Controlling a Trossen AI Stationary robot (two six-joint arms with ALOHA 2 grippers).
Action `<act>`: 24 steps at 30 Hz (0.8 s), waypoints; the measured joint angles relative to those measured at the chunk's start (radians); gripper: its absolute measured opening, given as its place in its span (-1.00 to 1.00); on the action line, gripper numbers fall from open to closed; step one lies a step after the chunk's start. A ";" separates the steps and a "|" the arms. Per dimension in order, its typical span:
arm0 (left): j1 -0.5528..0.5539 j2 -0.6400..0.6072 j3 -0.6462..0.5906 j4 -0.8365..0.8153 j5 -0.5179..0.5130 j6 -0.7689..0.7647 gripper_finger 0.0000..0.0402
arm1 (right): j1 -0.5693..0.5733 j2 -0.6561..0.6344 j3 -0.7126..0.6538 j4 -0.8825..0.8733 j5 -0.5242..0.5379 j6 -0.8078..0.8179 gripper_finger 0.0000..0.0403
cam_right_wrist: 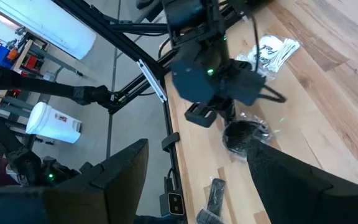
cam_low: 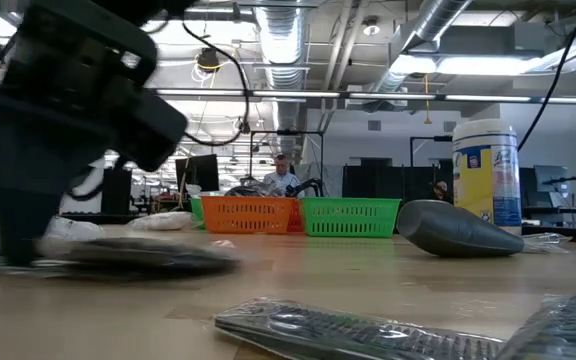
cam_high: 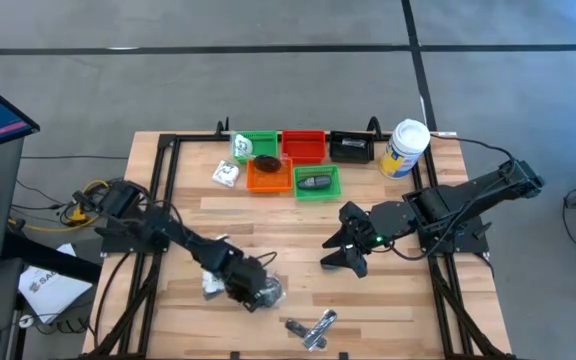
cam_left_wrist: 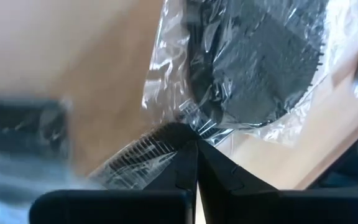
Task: Pick & Place Travel size toiletries
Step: Put the black comb into the red bin
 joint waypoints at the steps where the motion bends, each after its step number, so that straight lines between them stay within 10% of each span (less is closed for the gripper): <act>1: 0.014 0.000 0.000 -0.002 0.000 0.013 -1.00 | 0.000 0.000 0.000 0.000 0.000 0.000 0.32; 24: 0.288 -0.001 -0.001 -0.034 -0.014 0.288 -1.00 | 0.000 0.000 0.000 0.000 0.000 -0.008 0.32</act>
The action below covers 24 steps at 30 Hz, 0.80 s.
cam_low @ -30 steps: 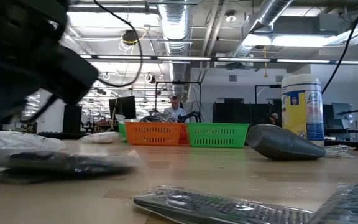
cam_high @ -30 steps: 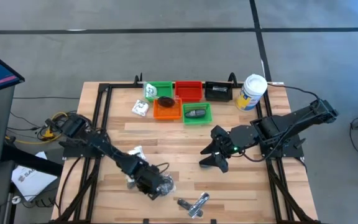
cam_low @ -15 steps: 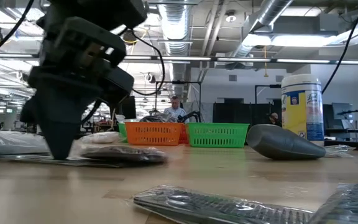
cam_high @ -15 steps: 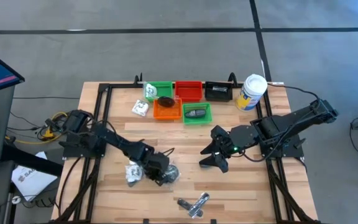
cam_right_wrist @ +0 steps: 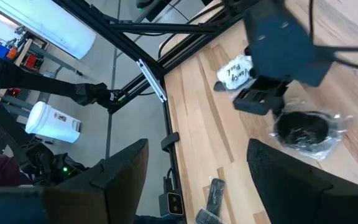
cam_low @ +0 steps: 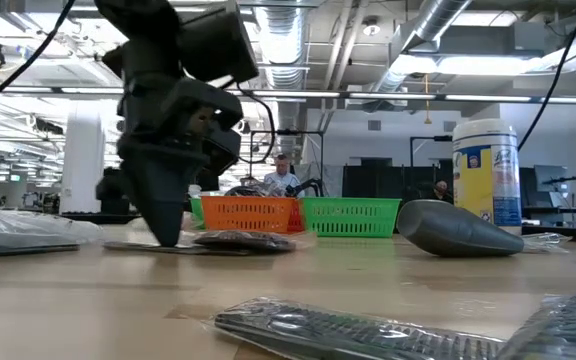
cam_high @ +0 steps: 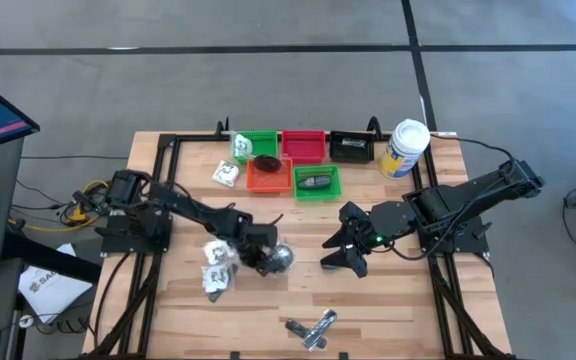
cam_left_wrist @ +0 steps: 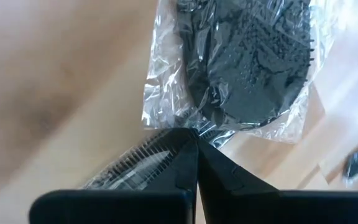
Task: Pick & Place Travel size toiletries
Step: Put the black comb into the red bin
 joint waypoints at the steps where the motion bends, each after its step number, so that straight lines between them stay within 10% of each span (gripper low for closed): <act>1: 0.008 -0.008 -0.001 -0.010 -0.013 0.005 -1.00 | 0.000 0.000 0.000 0.000 0.000 0.000 0.32; 11: 0.013 -0.203 -0.005 -0.084 -0.298 -0.022 -1.00 | 0.007 0.000 0.000 0.000 0.006 0.007 0.32; 24: 0.097 -0.123 -0.005 -0.030 -0.279 -0.016 -1.00 | 0.004 0.000 0.000 0.035 0.027 0.005 0.32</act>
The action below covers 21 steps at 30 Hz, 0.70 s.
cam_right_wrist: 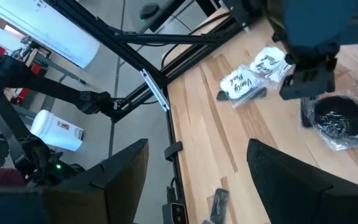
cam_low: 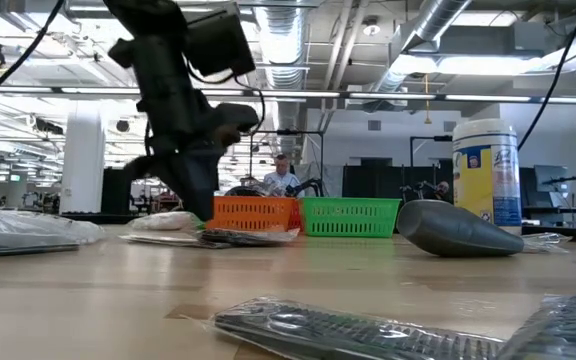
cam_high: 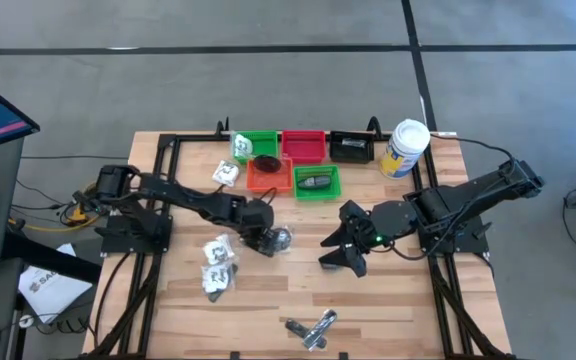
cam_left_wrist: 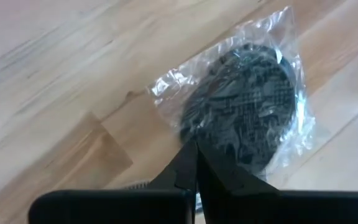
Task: Pick & Place Travel size toiletries
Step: Put the black comb into the red bin
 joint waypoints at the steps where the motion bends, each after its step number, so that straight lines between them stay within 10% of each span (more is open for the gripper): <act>1: 0.002 0.005 0.000 0.008 0.005 0.000 -1.00 | 0.000 0.000 0.000 0.000 0.000 0.000 0.32; 21: -0.089 0.339 0.371 0.037 0.167 0.158 -1.00 | 0.010 0.000 0.000 0.001 0.021 0.001 0.32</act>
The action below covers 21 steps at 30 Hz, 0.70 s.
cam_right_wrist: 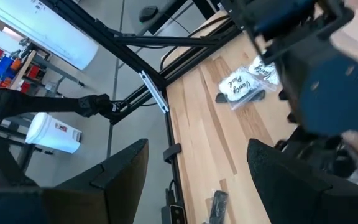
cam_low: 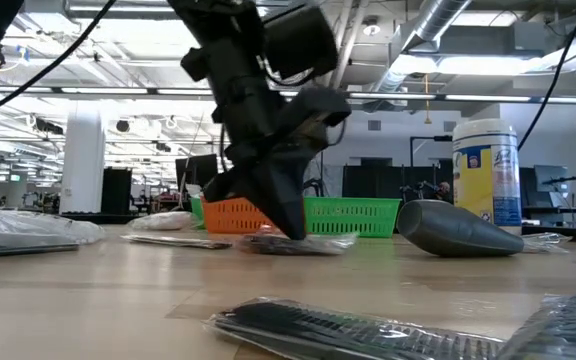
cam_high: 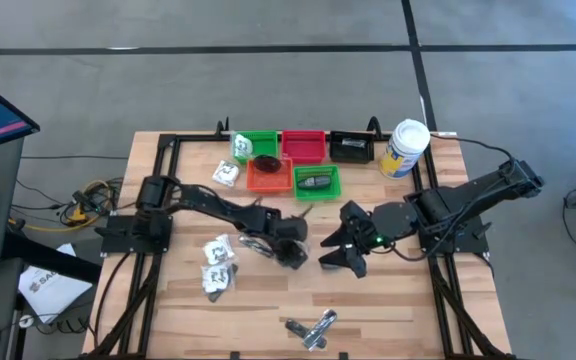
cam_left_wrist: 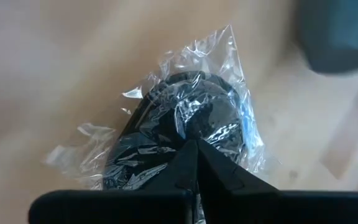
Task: Pick & Place Travel size toiletries
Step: Put the black comb into the red bin
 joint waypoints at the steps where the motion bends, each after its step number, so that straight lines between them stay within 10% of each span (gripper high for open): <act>1: -0.014 0.007 0.013 0.000 0.008 0.001 -1.00 | 0.000 0.000 0.000 -0.003 0.000 0.000 0.32; 8: -0.115 -0.008 0.039 0.104 0.110 0.021 -1.00 | 0.000 0.000 0.000 -0.014 0.000 -0.004 0.32; 21: -0.111 -0.265 0.039 -0.327 -0.200 -0.009 -1.00 | -0.014 0.000 0.000 -0.006 -0.001 -0.150 0.32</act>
